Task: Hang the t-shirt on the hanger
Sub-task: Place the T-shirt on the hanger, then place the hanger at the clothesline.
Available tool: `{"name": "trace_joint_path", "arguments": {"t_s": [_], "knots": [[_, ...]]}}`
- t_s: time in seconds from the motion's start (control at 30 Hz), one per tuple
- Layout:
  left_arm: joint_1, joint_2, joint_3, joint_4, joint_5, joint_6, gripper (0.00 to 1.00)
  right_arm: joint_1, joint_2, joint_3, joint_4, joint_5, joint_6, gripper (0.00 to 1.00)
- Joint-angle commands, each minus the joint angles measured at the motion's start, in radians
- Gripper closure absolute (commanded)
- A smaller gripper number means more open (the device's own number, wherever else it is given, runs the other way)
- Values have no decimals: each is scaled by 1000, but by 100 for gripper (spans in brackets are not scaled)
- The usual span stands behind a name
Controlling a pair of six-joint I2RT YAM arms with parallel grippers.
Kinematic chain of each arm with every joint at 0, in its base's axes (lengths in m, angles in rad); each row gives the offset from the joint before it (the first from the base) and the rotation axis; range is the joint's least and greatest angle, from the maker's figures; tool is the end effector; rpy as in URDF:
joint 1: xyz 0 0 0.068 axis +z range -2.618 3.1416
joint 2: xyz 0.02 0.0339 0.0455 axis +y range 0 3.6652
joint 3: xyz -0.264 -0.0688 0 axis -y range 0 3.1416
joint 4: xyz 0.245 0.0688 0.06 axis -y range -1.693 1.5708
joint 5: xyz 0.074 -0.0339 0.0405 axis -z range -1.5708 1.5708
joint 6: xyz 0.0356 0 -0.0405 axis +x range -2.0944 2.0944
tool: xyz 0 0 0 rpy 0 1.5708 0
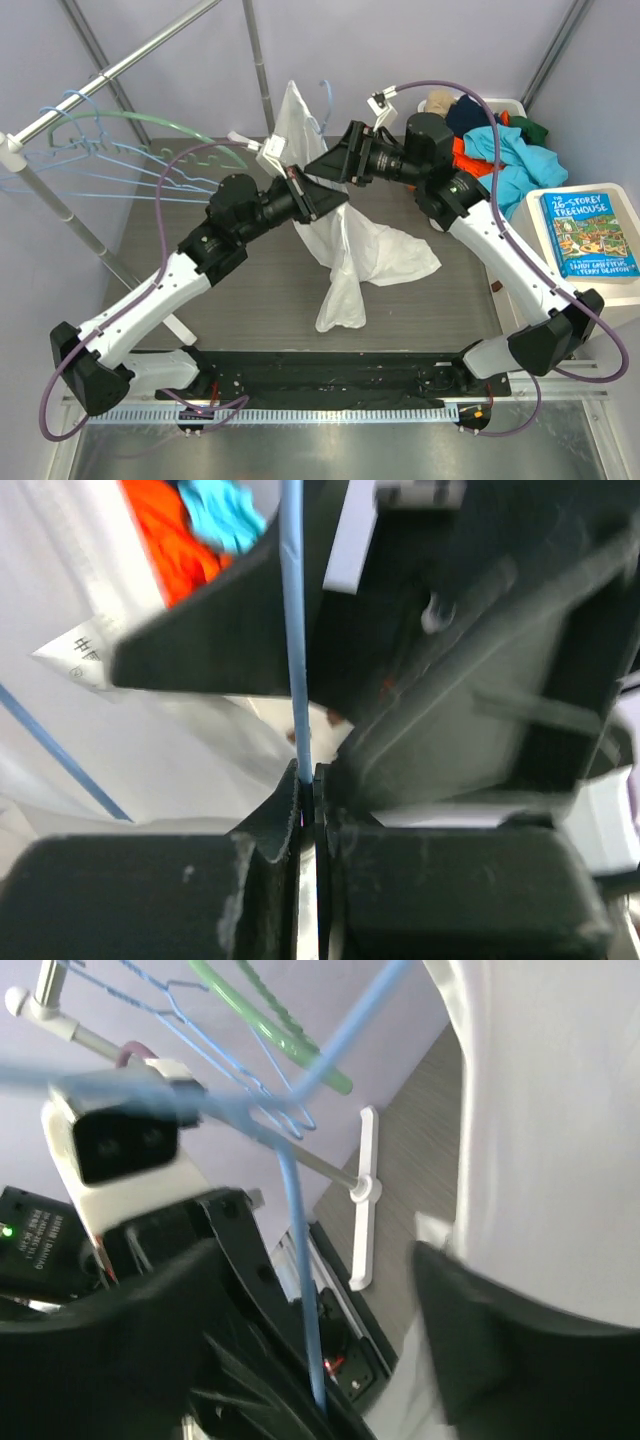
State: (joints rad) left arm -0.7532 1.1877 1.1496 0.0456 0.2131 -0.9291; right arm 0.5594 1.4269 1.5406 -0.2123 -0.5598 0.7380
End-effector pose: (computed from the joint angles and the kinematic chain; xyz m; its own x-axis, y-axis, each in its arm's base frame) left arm 0.1971 -0.1951 0.4098 -0.6558 -0.4584 -0.5998 0.4969 0.3361 -0.8001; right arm 0.2632 0.1871 0.4519 -0.6656 0.2559 -0.7011 -0.6079 0.3590 0.7082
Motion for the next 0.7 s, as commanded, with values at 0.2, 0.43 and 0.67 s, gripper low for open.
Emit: {"name": "trace_joint_path", "arguments": {"t_s": [0.2,0.43,0.67], "knots": [[119,67,271,2,-192,-4,100,-145,-72,147,-148,84,-130,0],[216,213,498,17,-264,-43,100,-170,-193,148,-214,205,-235,0],[293,392,735,-73,-337,-111,100,-173,-272,135,-289,319,-315,0]]}}
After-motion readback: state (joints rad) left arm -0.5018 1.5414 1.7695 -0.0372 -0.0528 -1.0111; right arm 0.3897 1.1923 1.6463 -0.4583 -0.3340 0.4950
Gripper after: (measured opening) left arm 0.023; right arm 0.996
